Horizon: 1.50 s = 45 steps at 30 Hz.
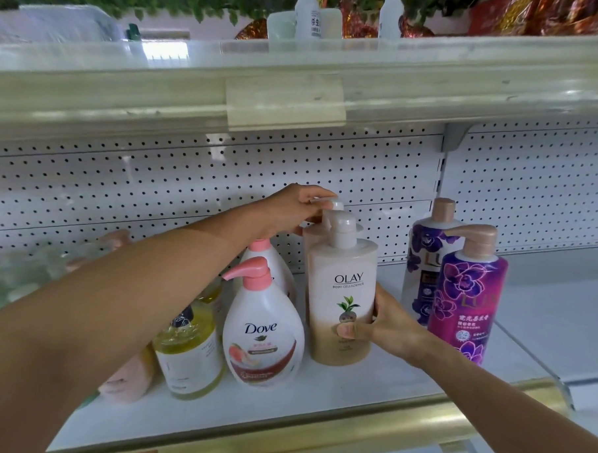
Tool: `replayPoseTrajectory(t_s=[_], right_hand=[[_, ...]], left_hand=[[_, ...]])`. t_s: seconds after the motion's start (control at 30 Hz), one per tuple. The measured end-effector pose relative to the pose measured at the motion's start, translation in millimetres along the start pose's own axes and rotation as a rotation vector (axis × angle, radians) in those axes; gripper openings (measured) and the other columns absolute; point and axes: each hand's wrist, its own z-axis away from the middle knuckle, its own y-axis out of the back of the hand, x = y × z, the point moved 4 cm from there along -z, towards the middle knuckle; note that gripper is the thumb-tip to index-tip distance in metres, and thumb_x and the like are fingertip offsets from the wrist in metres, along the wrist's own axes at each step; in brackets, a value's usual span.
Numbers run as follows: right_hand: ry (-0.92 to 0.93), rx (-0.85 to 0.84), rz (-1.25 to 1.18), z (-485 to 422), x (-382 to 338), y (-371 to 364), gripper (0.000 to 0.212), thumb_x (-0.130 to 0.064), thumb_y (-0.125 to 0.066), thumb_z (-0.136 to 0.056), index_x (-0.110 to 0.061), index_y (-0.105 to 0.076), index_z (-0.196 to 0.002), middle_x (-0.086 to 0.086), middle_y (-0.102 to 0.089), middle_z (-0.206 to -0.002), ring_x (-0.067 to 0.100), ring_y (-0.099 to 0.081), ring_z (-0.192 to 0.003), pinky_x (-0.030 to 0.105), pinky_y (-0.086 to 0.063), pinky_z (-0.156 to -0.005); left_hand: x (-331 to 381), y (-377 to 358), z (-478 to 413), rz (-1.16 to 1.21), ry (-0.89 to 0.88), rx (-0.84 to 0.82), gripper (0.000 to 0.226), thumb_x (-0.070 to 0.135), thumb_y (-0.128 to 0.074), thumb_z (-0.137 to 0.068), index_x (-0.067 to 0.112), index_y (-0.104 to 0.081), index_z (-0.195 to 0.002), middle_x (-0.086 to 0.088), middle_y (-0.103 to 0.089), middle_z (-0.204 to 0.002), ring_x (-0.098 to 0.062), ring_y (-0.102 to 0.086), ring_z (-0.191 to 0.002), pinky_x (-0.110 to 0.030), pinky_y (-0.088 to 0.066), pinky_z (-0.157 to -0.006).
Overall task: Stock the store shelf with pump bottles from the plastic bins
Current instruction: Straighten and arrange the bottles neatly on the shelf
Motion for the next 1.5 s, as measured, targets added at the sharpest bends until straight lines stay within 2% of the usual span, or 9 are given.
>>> replayPoseTrajectory(t_s=[0.1,0.17,0.27,0.43,0.57,1.03,1.27,1.4,1.5], right_hand=[[-0.007,0.008,0.013,2.0,-0.8,1.3,0.072,-0.018,-0.089,-0.064,-0.027,-0.048,-0.123,-0.014,-0.070,-0.109,-0.002,-0.065,-0.097,0.015,-0.054,-0.074],[-0.003,0.036,0.015,5.3,0.6,5.6,0.066,-0.024,-0.087,-0.067,-0.030,-0.050,-0.123,-0.013,-0.068,-0.111,-0.001,-0.063,-0.101,0.021,-0.054,-0.083],[0.025,0.096,0.019,10.8,-2.4,12.2,0.050,-0.036,-0.079,-0.076,-0.029,-0.054,-0.119,-0.010,-0.070,-0.110,0.003,-0.060,-0.109,0.027,-0.048,-0.090],[0.056,0.101,0.049,11.0,-13.7,10.7,0.037,-0.029,-0.072,-0.084,-0.021,-0.057,-0.116,-0.004,-0.069,-0.110,0.012,-0.062,-0.106,0.022,-0.048,-0.082],[0.070,0.110,0.110,13.1,-17.5,11.5,0.043,-0.026,-0.072,-0.085,-0.015,-0.056,-0.123,0.001,-0.067,-0.112,0.016,-0.062,-0.104,0.022,-0.049,-0.080],[0.080,0.059,0.157,31.6,-17.5,14.5,0.044,-0.034,-0.075,-0.081,-0.027,-0.055,-0.120,-0.008,-0.067,-0.111,0.011,-0.062,-0.103,0.027,-0.051,-0.084],[0.032,0.109,0.162,45.6,-24.9,7.9,0.049,-0.028,-0.071,-0.085,-0.018,-0.050,-0.128,-0.002,-0.063,-0.118,0.015,-0.059,-0.107,0.032,-0.049,-0.091],[0.126,0.190,0.228,82.7,-26.9,17.8,0.070,-0.028,-0.072,-0.084,-0.024,-0.035,-0.144,-0.011,-0.051,-0.123,0.006,-0.052,-0.114,0.028,-0.045,-0.097],[0.227,0.297,0.229,120.1,-19.2,47.0,0.050,-0.024,-0.075,-0.082,-0.029,-0.054,-0.127,-0.015,-0.063,-0.109,-0.004,-0.059,-0.097,0.015,-0.047,-0.085]], left_hand=[[13.5,14.3,10.9,-0.218,-0.064,0.150,0.040,0.033,-0.061,-0.095,0.024,-0.054,-0.133,0.001,-0.057,-0.132,-0.015,-0.057,-0.115,-0.029,-0.047,-0.087],[24.6,25.3,30.4,-0.301,-0.177,0.298,0.022,0.033,-0.062,-0.094,0.026,-0.065,-0.114,0.005,-0.066,-0.116,-0.013,-0.062,-0.105,-0.030,-0.050,-0.088],[26.5,13.9,63.2,-0.451,-0.150,0.152,0.011,0.044,-0.066,-0.086,0.037,-0.074,-0.086,0.017,-0.072,-0.093,-0.004,-0.066,-0.091,-0.030,-0.052,-0.086],[23.7,-17.4,77.1,-0.637,-0.018,0.019,0.027,0.044,-0.077,-0.078,0.028,-0.075,-0.100,0.009,-0.075,-0.098,-0.010,-0.067,-0.096,-0.036,-0.051,-0.094],[25.2,-21.9,78.8,-0.637,-0.021,0.078,0.023,0.032,-0.079,-0.079,0.019,-0.076,-0.098,-0.001,-0.075,-0.097,-0.017,-0.069,-0.097,-0.039,-0.052,-0.094],[27.1,-31.8,98.4,-0.632,-0.054,0.092,0.027,0.031,-0.076,-0.082,0.019,-0.075,-0.106,0.003,-0.073,-0.104,-0.012,-0.066,-0.100,-0.037,-0.051,-0.098],[23.7,-38.4,105.3,-0.583,-0.014,0.131,0.025,0.029,-0.073,-0.086,0.022,-0.073,-0.110,0.005,-0.073,-0.105,-0.013,-0.066,-0.102,-0.040,-0.049,-0.100],[22.7,-57.6,127.8,-0.723,-0.026,0.349,0.037,0.034,-0.062,-0.093,0.020,-0.060,-0.128,-0.001,-0.059,-0.126,-0.023,-0.052,-0.121,-0.035,-0.039,-0.101],[30.8,-88.7,169.4,-0.572,-0.214,0.756,0.032,0.032,-0.063,-0.091,0.019,-0.059,-0.120,0.003,-0.053,-0.116,-0.016,-0.052,-0.112,-0.031,-0.042,-0.088]])
